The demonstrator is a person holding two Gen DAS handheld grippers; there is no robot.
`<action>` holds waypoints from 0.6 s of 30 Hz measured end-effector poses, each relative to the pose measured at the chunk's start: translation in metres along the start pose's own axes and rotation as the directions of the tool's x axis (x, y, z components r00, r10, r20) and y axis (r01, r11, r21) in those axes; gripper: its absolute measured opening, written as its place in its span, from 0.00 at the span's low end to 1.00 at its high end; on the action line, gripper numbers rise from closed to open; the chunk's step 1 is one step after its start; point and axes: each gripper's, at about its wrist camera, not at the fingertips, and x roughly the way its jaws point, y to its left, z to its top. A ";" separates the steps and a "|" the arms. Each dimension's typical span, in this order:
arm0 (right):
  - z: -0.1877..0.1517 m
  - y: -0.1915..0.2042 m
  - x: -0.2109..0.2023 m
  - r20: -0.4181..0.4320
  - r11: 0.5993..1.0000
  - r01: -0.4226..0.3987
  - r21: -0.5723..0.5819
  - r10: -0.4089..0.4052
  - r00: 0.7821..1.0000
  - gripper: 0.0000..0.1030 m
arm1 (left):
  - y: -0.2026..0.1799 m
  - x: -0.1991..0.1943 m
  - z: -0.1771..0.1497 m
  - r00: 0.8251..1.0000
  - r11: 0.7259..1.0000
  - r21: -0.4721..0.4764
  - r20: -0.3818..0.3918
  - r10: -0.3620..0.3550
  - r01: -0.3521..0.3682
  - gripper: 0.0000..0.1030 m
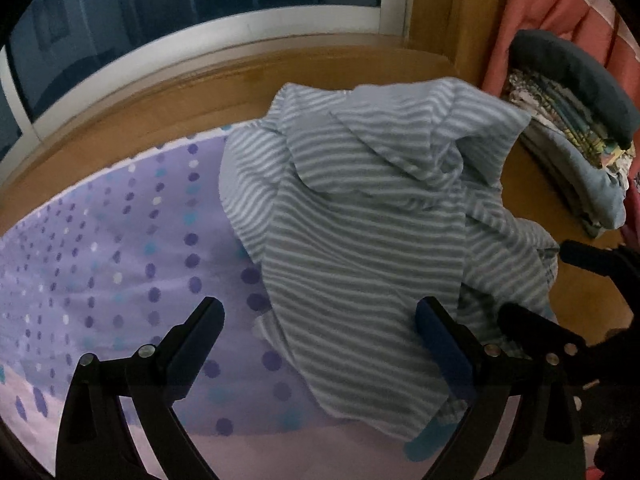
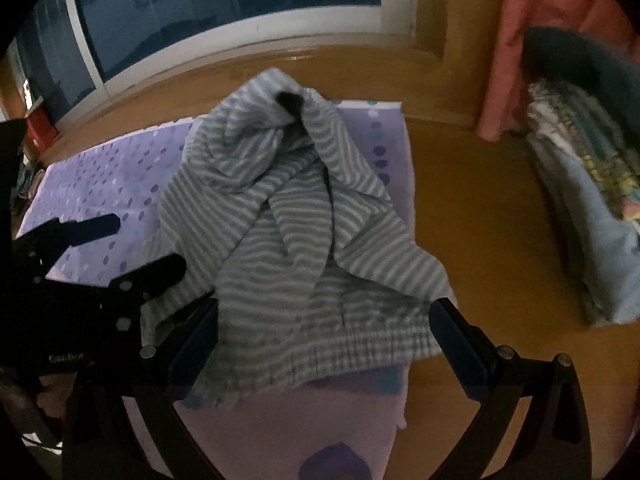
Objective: Fold clothes
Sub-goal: 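Reach both grippers toward the crumpled striped garment on the bed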
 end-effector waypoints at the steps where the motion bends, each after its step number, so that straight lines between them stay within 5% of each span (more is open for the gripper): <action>1: 0.002 -0.002 0.005 -0.006 1.000 -0.004 -0.002 0.004 1.000 1.00 | -0.001 0.003 -0.001 1.000 1.000 -0.001 -0.004 -0.002 0.002 0.92; 18: 0.013 -0.004 0.051 -0.065 0.990 -0.084 -0.113 0.077 0.995 1.00 | -0.016 0.025 -0.020 1.000 1.000 -0.026 -0.028 -0.013 0.012 0.91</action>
